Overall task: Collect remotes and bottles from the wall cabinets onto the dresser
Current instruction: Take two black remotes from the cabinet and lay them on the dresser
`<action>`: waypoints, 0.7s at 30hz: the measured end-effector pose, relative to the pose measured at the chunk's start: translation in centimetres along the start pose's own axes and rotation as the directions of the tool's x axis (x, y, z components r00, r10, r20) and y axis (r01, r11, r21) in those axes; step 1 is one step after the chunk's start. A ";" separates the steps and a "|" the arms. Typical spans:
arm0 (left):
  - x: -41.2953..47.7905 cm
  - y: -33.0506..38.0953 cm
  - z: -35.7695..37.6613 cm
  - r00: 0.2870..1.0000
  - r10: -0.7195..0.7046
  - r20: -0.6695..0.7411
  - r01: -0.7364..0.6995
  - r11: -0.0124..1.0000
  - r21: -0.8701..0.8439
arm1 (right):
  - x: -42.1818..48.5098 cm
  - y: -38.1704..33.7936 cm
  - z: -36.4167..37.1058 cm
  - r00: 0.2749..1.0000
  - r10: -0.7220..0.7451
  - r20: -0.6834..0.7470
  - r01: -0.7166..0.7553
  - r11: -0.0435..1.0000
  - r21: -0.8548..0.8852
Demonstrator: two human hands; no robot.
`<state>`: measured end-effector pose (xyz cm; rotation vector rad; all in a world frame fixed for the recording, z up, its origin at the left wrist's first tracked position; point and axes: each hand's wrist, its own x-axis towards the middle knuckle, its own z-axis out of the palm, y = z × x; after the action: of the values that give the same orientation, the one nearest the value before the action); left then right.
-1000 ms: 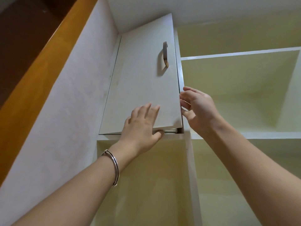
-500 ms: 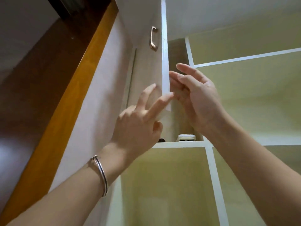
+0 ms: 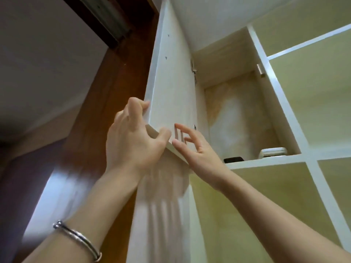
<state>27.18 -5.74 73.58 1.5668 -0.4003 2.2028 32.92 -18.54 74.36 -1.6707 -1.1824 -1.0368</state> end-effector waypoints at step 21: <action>-2.2 4.8 0.6 0.962 0.261 0.085 -0.265 0.963 0.045 | -1.1 1.2 -1.4 0.996 0.020 0.089 0.001 0.973 -0.231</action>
<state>26.04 -10.61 71.68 1.7201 -0.6074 2.3709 33.63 -20.46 73.57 -1.9202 -1.1445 -1.1386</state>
